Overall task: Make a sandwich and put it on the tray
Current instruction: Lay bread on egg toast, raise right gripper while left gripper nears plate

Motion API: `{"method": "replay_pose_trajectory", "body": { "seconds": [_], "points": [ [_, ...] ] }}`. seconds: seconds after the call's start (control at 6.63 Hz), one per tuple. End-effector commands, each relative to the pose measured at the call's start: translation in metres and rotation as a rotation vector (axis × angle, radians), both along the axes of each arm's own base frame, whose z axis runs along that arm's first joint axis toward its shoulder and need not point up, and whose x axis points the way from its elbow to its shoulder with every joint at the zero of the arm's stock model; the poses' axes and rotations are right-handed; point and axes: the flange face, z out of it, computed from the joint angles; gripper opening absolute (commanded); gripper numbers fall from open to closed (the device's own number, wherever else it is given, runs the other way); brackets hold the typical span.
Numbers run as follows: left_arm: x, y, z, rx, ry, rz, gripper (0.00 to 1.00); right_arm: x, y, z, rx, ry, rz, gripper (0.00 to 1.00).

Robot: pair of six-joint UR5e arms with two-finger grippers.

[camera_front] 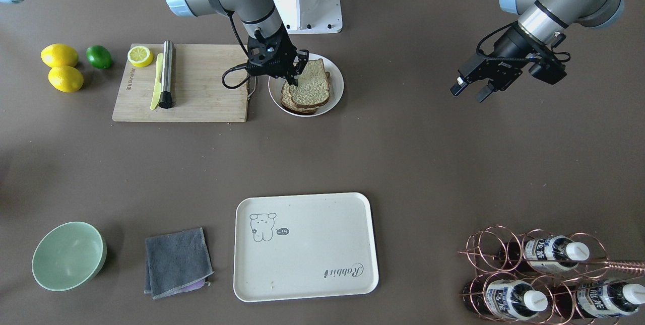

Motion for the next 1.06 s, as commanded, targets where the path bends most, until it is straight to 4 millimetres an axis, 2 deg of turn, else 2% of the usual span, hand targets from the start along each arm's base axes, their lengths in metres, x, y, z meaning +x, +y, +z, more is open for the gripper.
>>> {"method": "replay_pose_trajectory", "body": {
  "seconds": [0.0,0.15,0.3,0.6,0.75,0.9],
  "points": [
    [0.006,-0.006,-0.002,0.004,0.003,0.000,0.97,0.001,0.000,-0.001,-0.006,-0.001,0.007,0.99],
    [0.007,-0.008,-0.006,0.008,0.009,0.000,0.97,0.013,-0.005,-0.012,0.000,-0.024,0.016,1.00],
    [0.012,-0.007,-0.009,0.011,0.014,0.007,0.97,0.037,-0.024,-0.022,-0.014,-0.030,0.033,1.00],
    [0.038,0.000,-0.025,0.033,0.029,0.026,0.97,0.115,-0.075,-0.039,-0.083,-0.063,0.043,1.00],
    [0.063,0.009,-0.037,0.053,0.037,0.033,0.97,0.158,-0.109,-0.040,-0.128,-0.072,0.055,1.00],
    [0.073,0.011,-0.045,0.046,0.050,0.019,0.97,0.192,-0.133,-0.035,-0.137,-0.084,0.059,1.00]
  ]
}}
